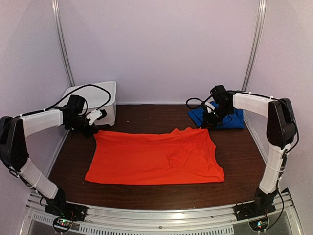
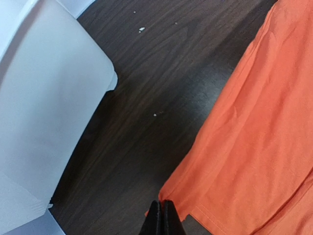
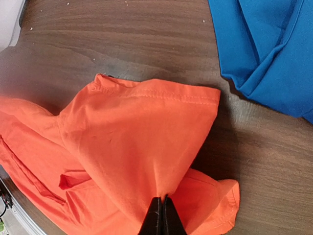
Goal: Fold and stack the mixed laundry pile
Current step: Fold the 1/3-folded T-shirt at the center of the board.
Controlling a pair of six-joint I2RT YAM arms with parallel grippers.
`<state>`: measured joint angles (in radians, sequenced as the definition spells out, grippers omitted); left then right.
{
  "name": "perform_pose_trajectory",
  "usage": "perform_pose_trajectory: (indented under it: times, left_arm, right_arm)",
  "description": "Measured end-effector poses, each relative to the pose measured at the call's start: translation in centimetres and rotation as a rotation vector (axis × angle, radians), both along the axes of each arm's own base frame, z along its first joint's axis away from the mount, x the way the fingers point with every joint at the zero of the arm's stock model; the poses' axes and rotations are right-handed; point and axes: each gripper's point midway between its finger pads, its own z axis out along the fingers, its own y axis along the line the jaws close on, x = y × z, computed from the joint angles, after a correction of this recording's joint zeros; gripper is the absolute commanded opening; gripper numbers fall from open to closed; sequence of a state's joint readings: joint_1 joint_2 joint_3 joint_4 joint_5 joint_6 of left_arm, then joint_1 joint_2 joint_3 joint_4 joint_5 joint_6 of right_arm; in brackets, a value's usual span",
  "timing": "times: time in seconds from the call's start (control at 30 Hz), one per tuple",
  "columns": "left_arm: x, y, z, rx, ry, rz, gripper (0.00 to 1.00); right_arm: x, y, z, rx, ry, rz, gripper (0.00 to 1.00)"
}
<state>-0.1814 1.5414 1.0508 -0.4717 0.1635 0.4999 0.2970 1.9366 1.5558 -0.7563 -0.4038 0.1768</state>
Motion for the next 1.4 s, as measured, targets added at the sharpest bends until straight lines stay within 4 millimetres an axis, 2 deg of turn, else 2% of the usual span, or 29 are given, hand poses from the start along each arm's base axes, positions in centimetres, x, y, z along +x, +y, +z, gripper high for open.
perform_pose_trajectory:
  times: [0.17, 0.3, 0.4, 0.6, 0.7, 0.93, 1.17, 1.37, 1.4]
  left_arm:
    - [-3.0, -0.1, -0.8, 0.029, 0.031, -0.010, 0.00]
    - [-5.0, 0.4, -1.4, 0.055, 0.053, 0.000, 0.00]
    - [-6.2, 1.2, -1.7, 0.079, 0.066, 0.024, 0.00]
    - [-7.4, 2.6, -1.7, 0.117, 0.060, 0.080, 0.00]
    - [-7.8, 2.8, -2.0, 0.122, 0.067, 0.092, 0.00]
    - [-8.1, 2.9, -3.8, 0.132, 0.137, 0.103, 0.00]
    - [-8.4, 2.9, -2.9, 0.125, 0.122, 0.102, 0.00]
    - [-8.7, 2.3, -3.5, 0.119, 0.138, 0.079, 0.00]
    - [-8.9, 2.1, -3.8, 0.122, 0.148, 0.071, 0.04]
  right_arm:
    - [-2.1, -0.2, 0.0, 0.015, 0.004, 0.016, 0.00]
    - [-4.0, -0.2, -0.7, 0.015, 0.019, 0.034, 0.00]
    - [-5.4, -0.4, -1.8, 0.009, 0.042, 0.041, 0.00]
    - [-8.8, -1.2, -5.4, -0.015, 0.125, 0.046, 0.00]
    - [-9.9, -1.4, -6.5, -0.023, 0.153, 0.049, 0.00]
    - [-9.2, -1.2, -5.9, -0.017, 0.129, 0.051, 0.00]
    - [-8.6, -1.0, -4.1, -0.009, 0.088, 0.050, 0.00]
    - [-8.6, -1.0, -5.2, -0.015, 0.111, 0.050, 0.00]
    - [-8.6, -1.0, -5.3, -0.017, 0.115, 0.051, 0.04]
